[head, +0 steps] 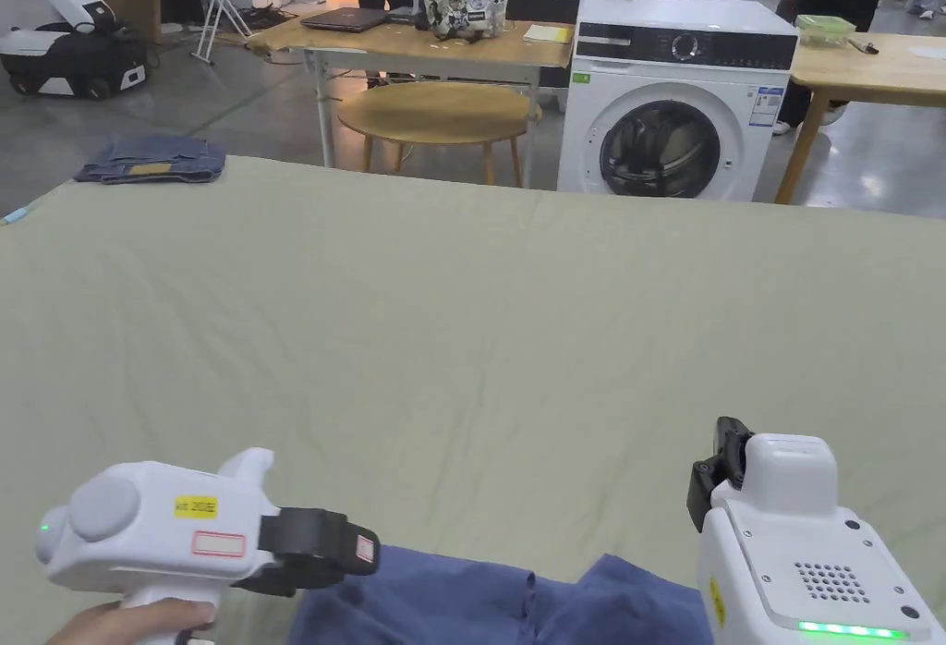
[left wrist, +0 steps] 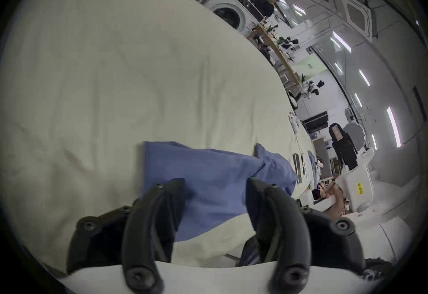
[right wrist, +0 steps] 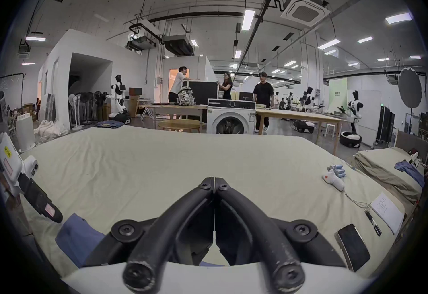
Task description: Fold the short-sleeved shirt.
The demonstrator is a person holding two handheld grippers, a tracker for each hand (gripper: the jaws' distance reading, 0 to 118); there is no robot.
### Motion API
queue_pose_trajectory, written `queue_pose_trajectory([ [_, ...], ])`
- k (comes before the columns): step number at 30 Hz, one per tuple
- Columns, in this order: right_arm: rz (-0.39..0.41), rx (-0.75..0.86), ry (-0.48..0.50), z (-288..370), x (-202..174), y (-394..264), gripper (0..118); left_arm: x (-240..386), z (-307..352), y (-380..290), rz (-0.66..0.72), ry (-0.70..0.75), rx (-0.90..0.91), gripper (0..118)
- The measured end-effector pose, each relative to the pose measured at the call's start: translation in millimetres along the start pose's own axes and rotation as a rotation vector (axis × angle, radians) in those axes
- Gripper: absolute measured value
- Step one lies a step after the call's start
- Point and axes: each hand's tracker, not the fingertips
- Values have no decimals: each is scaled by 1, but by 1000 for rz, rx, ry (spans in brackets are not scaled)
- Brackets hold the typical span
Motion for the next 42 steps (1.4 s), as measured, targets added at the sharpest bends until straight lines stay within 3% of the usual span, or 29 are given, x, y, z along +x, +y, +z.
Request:
queue_pose_trajectory([
  [3, 0, -8, 7, -1, -3, -1, 0, -29, 10, -1, 49, -13, 3, 70],
  [9, 7, -20, 7, -1, -5, -5, 0, -73, -12, -10, 166, -28, -12, 72],
  [13, 0, -29, 2, -2, -5, -6, 0, -101, -37, -12, 216, -237, -8, 72],
  [14, -2, -30, 2, -2, -5, -7, 0, -104, -41, -12, 232, -271, -2, 70],
  [17, -7, -34, -4, -2, -4, -8, 0, -97, -46, -14, 270, -291, 10, 31],
  [18, -7, -36, -6, -2, -4, -8, 0, -93, -50, -15, 271, -276, 4, 24],
  [20, -8, -40, -7, -2, -4, -8, 0, -91, -54, -17, 243, -237, 3, 23],
  [24, -13, -47, -9, -3, -4, -10, 0, -102, -56, -12, 260, -261, 5, 9],
  [36, -18, -55, 2, -7, -6, -9, 0, -60, 20, 5, 119, -194, 121, 6],
  [42, -8, -46, 24, -9, -11, -7, 0, -35, 87, 21, 59, 53, 163, 6],
])
